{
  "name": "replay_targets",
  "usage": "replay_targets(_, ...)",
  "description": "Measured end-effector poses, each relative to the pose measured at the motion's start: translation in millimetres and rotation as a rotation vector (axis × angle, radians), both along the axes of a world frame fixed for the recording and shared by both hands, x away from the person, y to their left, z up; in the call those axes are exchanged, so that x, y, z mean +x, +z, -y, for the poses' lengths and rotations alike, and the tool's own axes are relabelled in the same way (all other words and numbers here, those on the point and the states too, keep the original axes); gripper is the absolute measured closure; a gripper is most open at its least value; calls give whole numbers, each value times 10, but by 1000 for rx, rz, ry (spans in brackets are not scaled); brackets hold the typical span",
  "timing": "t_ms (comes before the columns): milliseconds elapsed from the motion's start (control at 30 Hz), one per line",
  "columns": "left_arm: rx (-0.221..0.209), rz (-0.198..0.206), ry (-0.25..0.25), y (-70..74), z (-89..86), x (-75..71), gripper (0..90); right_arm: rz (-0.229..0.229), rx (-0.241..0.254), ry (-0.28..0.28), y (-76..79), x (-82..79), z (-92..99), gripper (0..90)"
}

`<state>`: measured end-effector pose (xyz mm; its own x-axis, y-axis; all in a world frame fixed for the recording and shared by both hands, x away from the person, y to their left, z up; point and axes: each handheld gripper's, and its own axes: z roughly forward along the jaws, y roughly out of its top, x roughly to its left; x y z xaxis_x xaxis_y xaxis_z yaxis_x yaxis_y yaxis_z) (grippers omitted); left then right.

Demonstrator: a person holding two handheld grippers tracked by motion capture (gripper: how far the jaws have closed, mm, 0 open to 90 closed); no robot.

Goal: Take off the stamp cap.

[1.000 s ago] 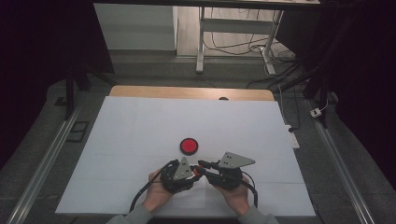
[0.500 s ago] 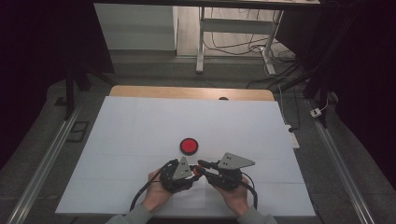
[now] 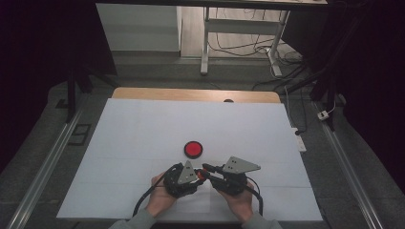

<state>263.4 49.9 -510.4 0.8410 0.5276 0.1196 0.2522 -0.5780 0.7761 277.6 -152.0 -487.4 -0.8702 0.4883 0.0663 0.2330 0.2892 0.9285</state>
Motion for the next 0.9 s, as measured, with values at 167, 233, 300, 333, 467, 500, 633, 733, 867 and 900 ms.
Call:
replay_targets(167,28,78,1,-53,25,-92,658,68,65,-100,190,19,221,737)
replay_targets(233,6,86,-11,113,45,-105,657,49,73,-108,160,39,277,736)
replay_targets(300,-28,66,-7,155,8,-100,657,36,73,-106,135,48,281,736)
replay_targets(333,-17,64,1,140,-8,-89,657,32,69,-100,119,56,273,736)
replay_targets(467,-35,40,10,107,-45,-55,656,42,69,-76,146,37,243,736)
replay_targets(500,-39,38,9,106,-49,-53,656,44,70,-76,153,32,247,736)
replay_targets(633,-67,34,15,124,-94,-40,656,37,73,-81,146,45,259,736)
replay_targets(733,-83,25,14,140,-133,-23,656,32,74,-76,132,50,261,735)
replay_targets(867,-104,15,19,148,-162,-16,655,30,74,-74,134,54,275,735)
replay_targets(900,-105,13,18,152,-172,-14,655,29,73,-74,133,57,279,735)
